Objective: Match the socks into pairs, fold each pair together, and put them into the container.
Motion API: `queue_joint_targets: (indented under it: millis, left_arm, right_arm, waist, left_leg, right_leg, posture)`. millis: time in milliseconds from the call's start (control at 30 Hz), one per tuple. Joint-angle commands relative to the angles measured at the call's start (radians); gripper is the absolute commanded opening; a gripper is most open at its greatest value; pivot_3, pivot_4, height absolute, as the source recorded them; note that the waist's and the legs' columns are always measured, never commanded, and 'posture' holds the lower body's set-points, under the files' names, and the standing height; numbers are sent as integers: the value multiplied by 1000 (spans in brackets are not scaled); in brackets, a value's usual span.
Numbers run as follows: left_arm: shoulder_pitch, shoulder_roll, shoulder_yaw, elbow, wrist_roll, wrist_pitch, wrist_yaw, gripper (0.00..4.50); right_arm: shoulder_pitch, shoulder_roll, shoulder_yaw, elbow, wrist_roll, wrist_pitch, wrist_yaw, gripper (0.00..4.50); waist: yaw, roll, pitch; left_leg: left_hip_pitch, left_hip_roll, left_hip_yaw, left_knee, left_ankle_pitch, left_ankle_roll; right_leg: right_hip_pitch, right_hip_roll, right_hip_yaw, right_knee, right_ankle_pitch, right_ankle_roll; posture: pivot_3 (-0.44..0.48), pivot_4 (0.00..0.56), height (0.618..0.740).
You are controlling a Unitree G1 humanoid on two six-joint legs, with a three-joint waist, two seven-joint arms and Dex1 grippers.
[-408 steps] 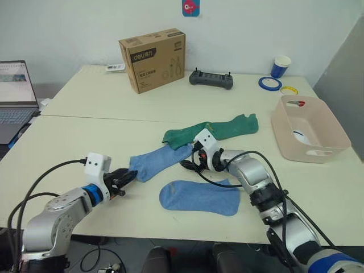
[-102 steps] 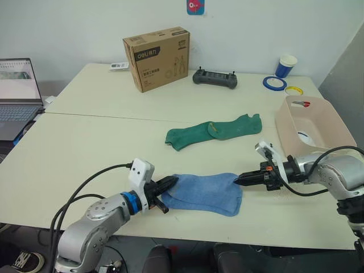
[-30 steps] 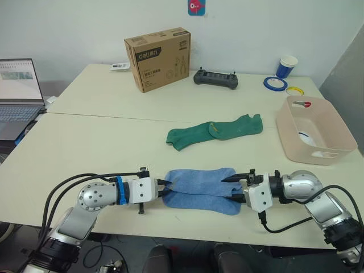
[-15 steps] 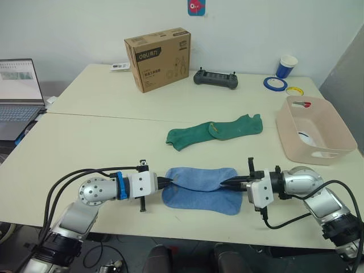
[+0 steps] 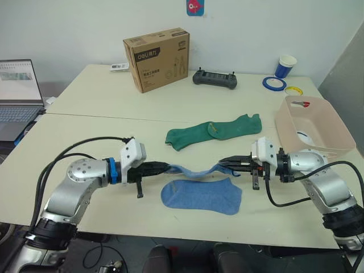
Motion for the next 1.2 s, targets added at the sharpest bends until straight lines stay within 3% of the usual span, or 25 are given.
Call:
queue_joint_targets:
  millis: [33,167,267,367,500,633,733,833,1200]
  left_arm:
    - [-23,50,39,-62,-53,70,-40,0]
    - [-33,117,71,-133,-139,185,-82,0]
    - [-25,210,123,-226,-297,373,-127,0]
    - [-24,251,150,-269,-386,478,-123,0]
    - [96,347,217,-404,-530,599,-173,0]
    - [162,347,187,-417,-475,560,-160,0]
    - [150,285,118,-377,-407,527,-100,0]
    - [98,220,27,-313,-307,472,-67,0]
    - [-63,146,-107,-69,-88,365,-66,0]
  right_arm:
    - [-41,-34,-74,-94,123,154,15,13]
    - [-51,-67,-133,-168,264,338,6,13]
    - [-41,-108,-199,-263,504,571,-35,13]
    - [-36,-123,-229,-300,603,666,-71,13]
    - [50,-126,-268,-366,768,771,-144,13]
    - [102,-104,-265,-388,833,800,-223,13]
    - [145,-108,-219,-375,765,788,-212,13]
    - [146,-89,-141,-257,604,709,-169,13]
    - [50,-34,-57,-42,324,555,-86,13]
  waist:
    - [0,0,0]
    - [0,0,0]
    - [0,0,0]
    - [-1,0,0]
    - [-2,-1,1]
    - [-2,-1,1]
    - [0,-1,0]
    - [0,-2,0]
    - [-1,-2,0]
  left_leg:
    - [0,0,0,0,0,0]
    - [0,0,-2,0,0,0]
    - [0,0,-2,0,0,0]
    - [0,1,-2,0,0,0]
    - [0,1,-2,0,0,0]
    - [0,0,-3,0,0,0]
    - [2,0,-2,0,0,0]
    - [3,-1,-1,1,0,0]
    - [-1,1,-3,-1,0,0]
  right_leg:
    - [0,0,0,0,0,0]
    - [0,1,-1,1,-1,0]
    - [0,1,-1,1,-3,3]
    - [0,1,-1,1,-4,3]
    - [0,1,-1,1,-5,2]
    - [0,0,-1,1,-6,2]
    - [1,0,-1,1,-8,-3]
    - [0,-1,0,0,-8,-3]
    - [-1,3,-1,0,-6,1]
  posture:
    - [0,150,740]
    - [0,150,740]
    - [0,150,740]
    - [0,150,740]
    - [0,150,740]
    - [0,150,740]
    - [0,150,740]
    - [0,150,740]
    - [0,150,740]
